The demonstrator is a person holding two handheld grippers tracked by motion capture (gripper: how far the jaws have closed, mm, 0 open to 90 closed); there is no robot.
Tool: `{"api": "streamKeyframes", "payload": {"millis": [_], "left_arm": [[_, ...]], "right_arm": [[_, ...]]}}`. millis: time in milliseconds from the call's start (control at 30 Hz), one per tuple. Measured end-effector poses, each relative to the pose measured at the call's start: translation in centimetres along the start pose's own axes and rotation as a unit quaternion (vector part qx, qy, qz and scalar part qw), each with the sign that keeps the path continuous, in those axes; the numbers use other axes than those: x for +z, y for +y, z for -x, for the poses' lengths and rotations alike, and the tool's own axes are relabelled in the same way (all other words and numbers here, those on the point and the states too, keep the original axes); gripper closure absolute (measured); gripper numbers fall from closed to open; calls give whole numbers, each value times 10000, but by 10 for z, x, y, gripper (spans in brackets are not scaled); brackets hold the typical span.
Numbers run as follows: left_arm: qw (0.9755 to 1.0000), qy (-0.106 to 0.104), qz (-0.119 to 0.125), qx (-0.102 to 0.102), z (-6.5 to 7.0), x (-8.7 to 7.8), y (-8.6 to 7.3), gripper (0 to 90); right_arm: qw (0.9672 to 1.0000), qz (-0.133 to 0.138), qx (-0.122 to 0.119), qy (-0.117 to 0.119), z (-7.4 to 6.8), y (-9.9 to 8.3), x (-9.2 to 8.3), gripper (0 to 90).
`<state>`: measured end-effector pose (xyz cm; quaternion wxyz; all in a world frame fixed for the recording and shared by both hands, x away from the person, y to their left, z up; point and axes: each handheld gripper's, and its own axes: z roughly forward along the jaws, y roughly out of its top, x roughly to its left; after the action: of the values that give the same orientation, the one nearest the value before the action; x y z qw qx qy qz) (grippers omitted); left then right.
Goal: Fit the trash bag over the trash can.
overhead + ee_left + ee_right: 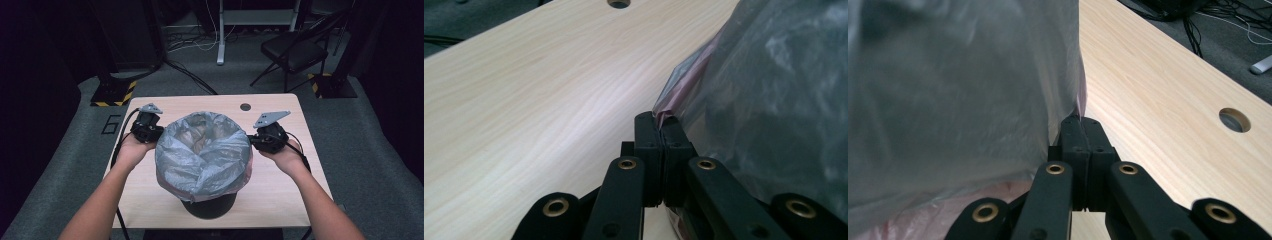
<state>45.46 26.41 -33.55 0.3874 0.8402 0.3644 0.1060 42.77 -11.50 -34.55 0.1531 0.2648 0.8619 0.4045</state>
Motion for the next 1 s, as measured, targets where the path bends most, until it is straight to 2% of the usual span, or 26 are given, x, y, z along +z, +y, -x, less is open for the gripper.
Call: {"api": "streamKeyframes", "payload": {"millis": [33,100,200,300,367,433,533,600,633,667,700,767,867,1000], "left_arm": [[9999,-117,32,-59,-1,-1,-5,884],[9997,-216,45,-141,-1,-1,-11,885],[9997,-193,-107,-119,-1,5,-22,885],[9992,-269,-73,-276,-4,9,-30,884],[9991,-280,-85,-318,-5,13,-34,884],[9988,-284,-208,-329,-4,19,-39,885],[9983,-370,-160,-427,-4,24,-46,884],[9987,-337,-175,-337,-1,22,-46,875],[9991,-248,-195,-283,1,19,-44,835],[9996,-120,-204,-173,3,14,-43,758],[9998,55,-147,-74,6,4,-41,689],[9997,226,-76,6,8,-8,-39,572],[9995,221,218,21,12,-36,-39,494],[9983,171,556,78,22,-70,-45,444]], "right_arm": [[10000,10,28,27,0,-2,0,896],[9999,28,58,92,-1,-8,0,897],[9999,-127,2,114,-6,-11,6,897],[9996,-234,-49,132,-7,-14,12,897],[9994,-297,-1,167,-7,-18,16,897],[9991,-351,71,230,-6,-23,21,897],[9989,-333,181,287,-7,-29,23,897],[9990,-314,173,258,-9,-30,20,893],[9991,-315,149,222,-11,-29,19,869],[9994,-301,102,146,-12,-28,16,778],[9996,-261,99,38,-14,-27,12,729],[9999,-39,103,-44,-13,-27,-2,658],[9994,264,161,-145,-12,-27,-22,589],[9980,598,213,19,-13,-29,-50,533]]}}
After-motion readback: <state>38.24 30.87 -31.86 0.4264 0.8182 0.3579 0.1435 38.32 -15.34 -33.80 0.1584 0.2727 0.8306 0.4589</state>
